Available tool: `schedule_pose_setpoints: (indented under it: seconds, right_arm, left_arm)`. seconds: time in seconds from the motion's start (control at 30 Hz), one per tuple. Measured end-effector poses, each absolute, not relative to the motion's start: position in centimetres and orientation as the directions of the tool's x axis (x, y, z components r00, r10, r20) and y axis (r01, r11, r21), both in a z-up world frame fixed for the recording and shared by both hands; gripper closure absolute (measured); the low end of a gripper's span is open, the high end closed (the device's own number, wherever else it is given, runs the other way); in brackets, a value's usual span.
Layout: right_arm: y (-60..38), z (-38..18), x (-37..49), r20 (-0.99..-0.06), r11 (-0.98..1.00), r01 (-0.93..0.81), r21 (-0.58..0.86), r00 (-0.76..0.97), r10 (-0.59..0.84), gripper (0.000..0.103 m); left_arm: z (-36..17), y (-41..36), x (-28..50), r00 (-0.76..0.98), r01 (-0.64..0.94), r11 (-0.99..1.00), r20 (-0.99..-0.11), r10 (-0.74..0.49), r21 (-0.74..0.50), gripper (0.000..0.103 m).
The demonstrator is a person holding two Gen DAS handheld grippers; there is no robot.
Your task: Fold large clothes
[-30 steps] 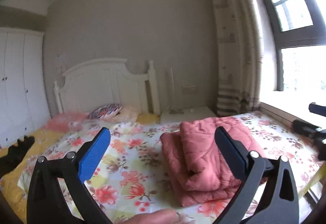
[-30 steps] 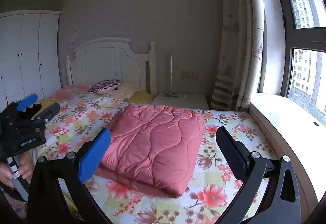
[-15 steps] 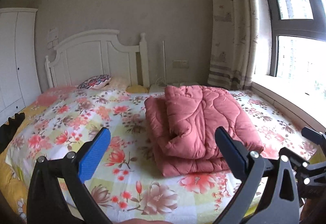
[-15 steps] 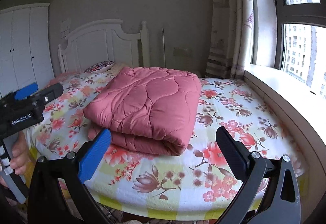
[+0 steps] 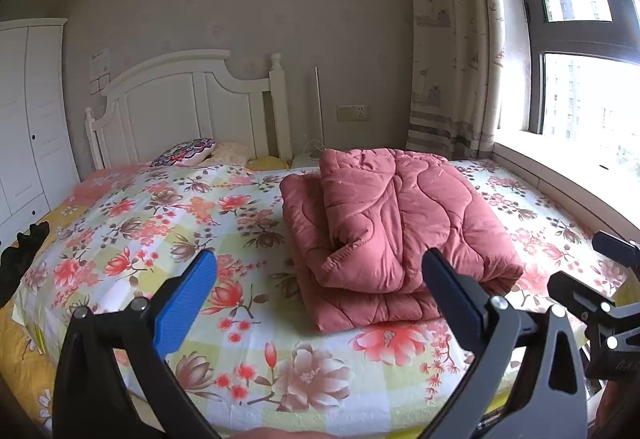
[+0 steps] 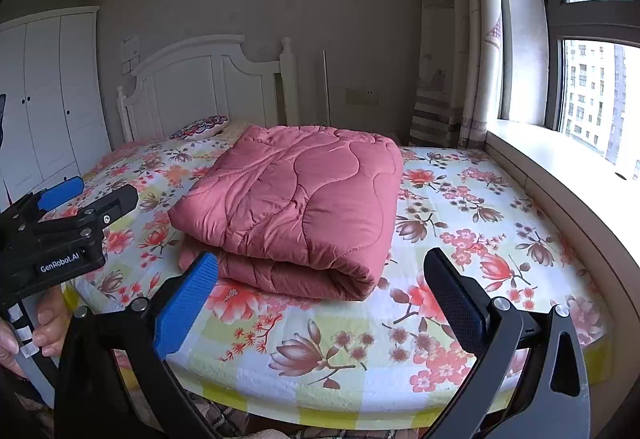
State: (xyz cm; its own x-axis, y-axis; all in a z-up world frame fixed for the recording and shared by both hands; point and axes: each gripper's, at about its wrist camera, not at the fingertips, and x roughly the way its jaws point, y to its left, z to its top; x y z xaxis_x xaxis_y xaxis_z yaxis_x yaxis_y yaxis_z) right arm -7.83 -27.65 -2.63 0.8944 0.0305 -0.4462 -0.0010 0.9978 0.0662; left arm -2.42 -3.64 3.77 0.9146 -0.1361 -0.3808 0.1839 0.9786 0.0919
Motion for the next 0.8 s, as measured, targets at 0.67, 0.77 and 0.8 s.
schedule_pose_setpoints:
  seconds: [0.67,0.77,0.8]
  right_arm:
    - [-27.80,-2.60,-7.91,-0.441,0.997,0.006,0.079,0.897,0.029,0.004]
    - [-27.74,-2.62,-7.88,-0.441,0.997,0.006,0.079,0.897,0.029,0.004]
    - [-27.75,-2.65,-7.87,-0.441,0.997,0.005,0.079,0.897,0.031,0.004]
  left_arm:
    - [3.18,-3.36,-2.19,0.909,0.168,0.982,-0.399,-0.121,0.086,0.002]
    - [3.07,-3.28,-2.11,0.908,0.168,0.982,-0.402,-0.121,0.085,0.002]
    - [3.06,-3.30,-2.11,0.908,0.168,0.982,-0.402,-0.120,0.086,0.002]
